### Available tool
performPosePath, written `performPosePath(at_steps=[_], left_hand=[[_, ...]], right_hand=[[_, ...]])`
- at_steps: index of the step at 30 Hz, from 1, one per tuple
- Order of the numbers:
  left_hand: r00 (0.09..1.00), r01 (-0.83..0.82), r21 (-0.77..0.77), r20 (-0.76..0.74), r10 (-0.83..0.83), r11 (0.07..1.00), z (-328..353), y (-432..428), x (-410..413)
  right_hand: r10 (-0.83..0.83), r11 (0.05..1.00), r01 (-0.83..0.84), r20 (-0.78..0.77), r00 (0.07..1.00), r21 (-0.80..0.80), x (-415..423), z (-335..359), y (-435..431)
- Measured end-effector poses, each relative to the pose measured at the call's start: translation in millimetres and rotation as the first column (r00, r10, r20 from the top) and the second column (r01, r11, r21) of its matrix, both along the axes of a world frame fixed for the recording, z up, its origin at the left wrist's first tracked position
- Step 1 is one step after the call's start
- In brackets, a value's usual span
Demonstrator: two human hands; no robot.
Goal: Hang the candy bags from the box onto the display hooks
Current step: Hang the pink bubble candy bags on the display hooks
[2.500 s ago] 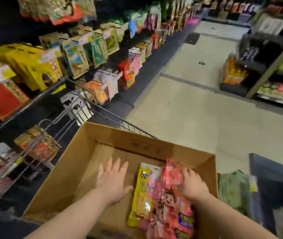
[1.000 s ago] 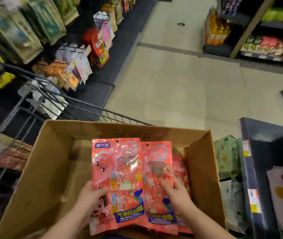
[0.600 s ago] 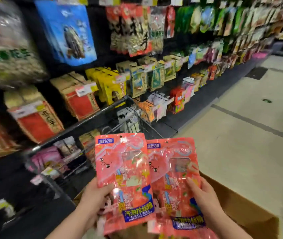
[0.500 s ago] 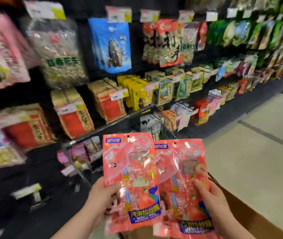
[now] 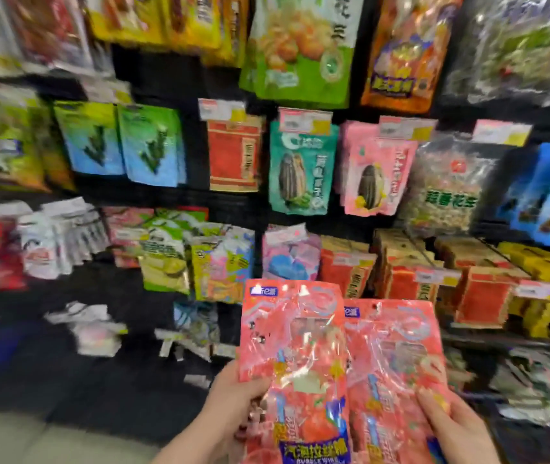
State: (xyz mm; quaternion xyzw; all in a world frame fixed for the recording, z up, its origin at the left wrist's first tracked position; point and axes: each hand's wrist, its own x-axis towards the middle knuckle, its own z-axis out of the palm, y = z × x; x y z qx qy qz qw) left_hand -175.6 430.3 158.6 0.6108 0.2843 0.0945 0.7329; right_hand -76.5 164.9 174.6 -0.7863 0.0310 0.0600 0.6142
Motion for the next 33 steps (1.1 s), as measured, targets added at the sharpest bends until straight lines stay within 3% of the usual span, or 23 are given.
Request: performPosePath(at_steps=[4, 11, 15, 25, 29, 33], left_hand=[[0.989, -0.149, 0.063, 0.020, 0.148, 0.987, 10.7, 109.6, -67.3], [0.914, -0.405, 0.116, 0.062, 0.401, 0.907, 2.5, 247.4, -169.8], [0.880, -0.475, 0.140, 0.052, 0.473, 0.869, -5.7, 295.6, -208.5], [0.776, -0.629, 0.010, 0.056, 0.628, 0.777, 9.1, 354.2, -256.8], [0.721, -0.692, 0.002, 0.051, 0.691, 0.722, 8.2, 385.6, -265.5], [0.725, -0.689, 0.025, 0.038, 0.688, 0.724, 10.1, 413.6, -255.2]], right_hand=[[0.184, 0.983, -0.184, 0.009, 0.983, 0.014, -20.9, -0.8, 131.2], [0.381, 0.912, -0.363, -0.065, 0.922, 0.192, -70.8, -0.3, 297.0], [0.464, 0.869, -0.441, -0.061, 0.884, 0.224, -89.4, 7.6, 350.5], [0.633, 0.738, -0.534, -0.150, 0.760, 0.412, -104.6, 14.1, 451.6], [0.671, 0.720, -0.573, -0.181, 0.719, 0.393, -97.3, 8.6, 491.3], [0.680, 0.720, -0.609, -0.162, 0.715, 0.333, -85.4, -5.8, 539.2]])
